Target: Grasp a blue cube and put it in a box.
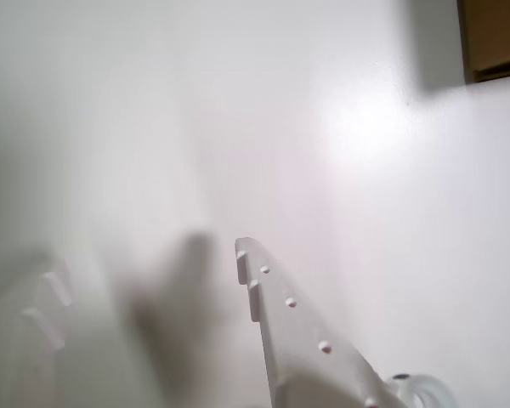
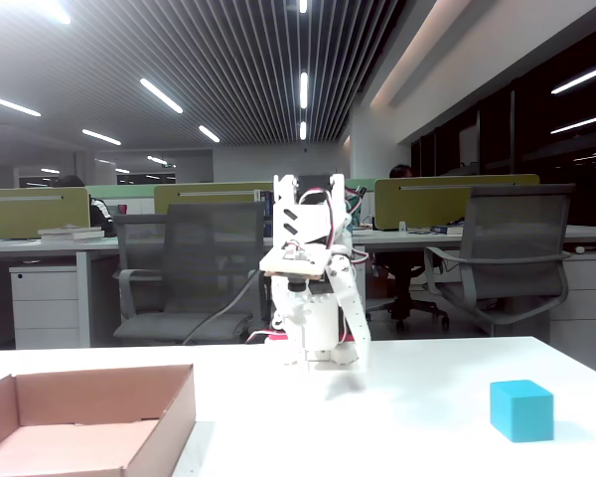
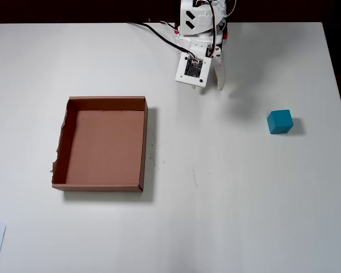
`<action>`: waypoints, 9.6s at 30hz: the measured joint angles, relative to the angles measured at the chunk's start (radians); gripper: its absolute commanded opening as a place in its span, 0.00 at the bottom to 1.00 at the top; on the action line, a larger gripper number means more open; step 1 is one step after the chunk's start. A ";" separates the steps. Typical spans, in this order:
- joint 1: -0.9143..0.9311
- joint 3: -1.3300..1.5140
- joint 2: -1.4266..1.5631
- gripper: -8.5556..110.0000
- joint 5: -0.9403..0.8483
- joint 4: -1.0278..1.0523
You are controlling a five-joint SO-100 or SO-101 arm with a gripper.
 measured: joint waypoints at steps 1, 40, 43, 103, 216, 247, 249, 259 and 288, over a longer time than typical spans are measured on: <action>0.000 0.000 0.000 0.28 0.000 0.000; -0.029 -0.127 -0.091 0.28 0.000 -0.009; -0.071 -0.313 -0.229 0.28 0.000 0.012; -0.572 -1.463 -1.795 0.38 0.261 0.069; 0.304 -1.463 -1.560 0.18 0.330 -0.029; 0.673 -1.572 -1.825 0.18 0.325 -0.103; 0.680 -1.580 -1.844 0.18 0.325 -0.110; 0.713 -1.582 -1.960 0.18 0.325 -0.172; 0.741 -1.588 -2.029 0.23 0.325 -0.189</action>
